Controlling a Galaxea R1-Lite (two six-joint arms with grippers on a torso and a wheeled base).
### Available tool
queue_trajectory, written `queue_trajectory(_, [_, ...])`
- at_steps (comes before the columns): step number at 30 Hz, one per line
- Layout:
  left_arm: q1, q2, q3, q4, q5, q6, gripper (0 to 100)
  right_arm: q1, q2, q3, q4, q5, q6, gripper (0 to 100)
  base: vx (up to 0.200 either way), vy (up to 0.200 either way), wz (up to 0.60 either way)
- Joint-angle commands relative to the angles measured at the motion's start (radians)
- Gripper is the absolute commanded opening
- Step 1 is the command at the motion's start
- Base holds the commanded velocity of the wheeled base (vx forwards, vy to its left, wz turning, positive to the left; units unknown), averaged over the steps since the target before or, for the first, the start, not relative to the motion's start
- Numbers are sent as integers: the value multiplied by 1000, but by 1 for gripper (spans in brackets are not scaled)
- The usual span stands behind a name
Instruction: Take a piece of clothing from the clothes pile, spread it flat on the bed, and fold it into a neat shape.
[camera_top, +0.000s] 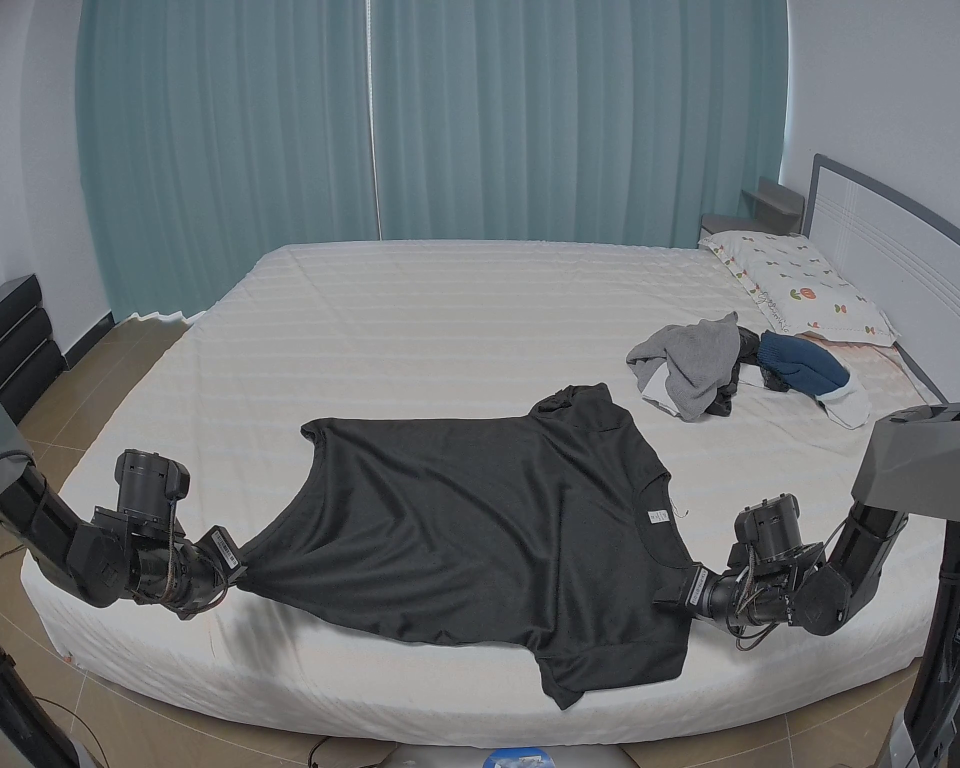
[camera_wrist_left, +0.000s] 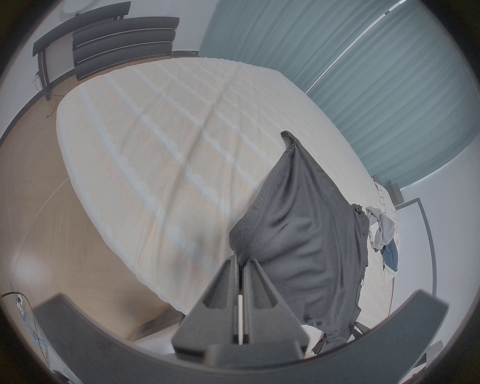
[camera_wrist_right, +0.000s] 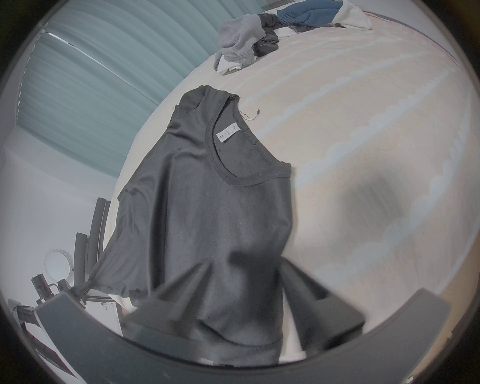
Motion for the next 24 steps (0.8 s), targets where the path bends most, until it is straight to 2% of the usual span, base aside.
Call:
queue_trajectory(1, [4,-6,-2,-2,-1,0,0,-2,40,-33,-17,0,0,0,0,0,0])
queue_trajectory(3, [4,-4,-3,-4,0,-4,0,-25,27,-66,-55,1,0,0,0,0,0])
queue_trajectory(10, [16,9,-26,-6,-11,-16,0,-45,7,-175,-31,1,-2,0,0,0,0])
queue_trajectory(17, [41,34,-38,-128,-1,-106,0,-69,94,-382,52,-5,-12,0,0,0,0])
queue_trajectory(24, [67,57,-46,-148,-8,-108,0,-85,137,-542,150,-2,-12,0,0,0,0])
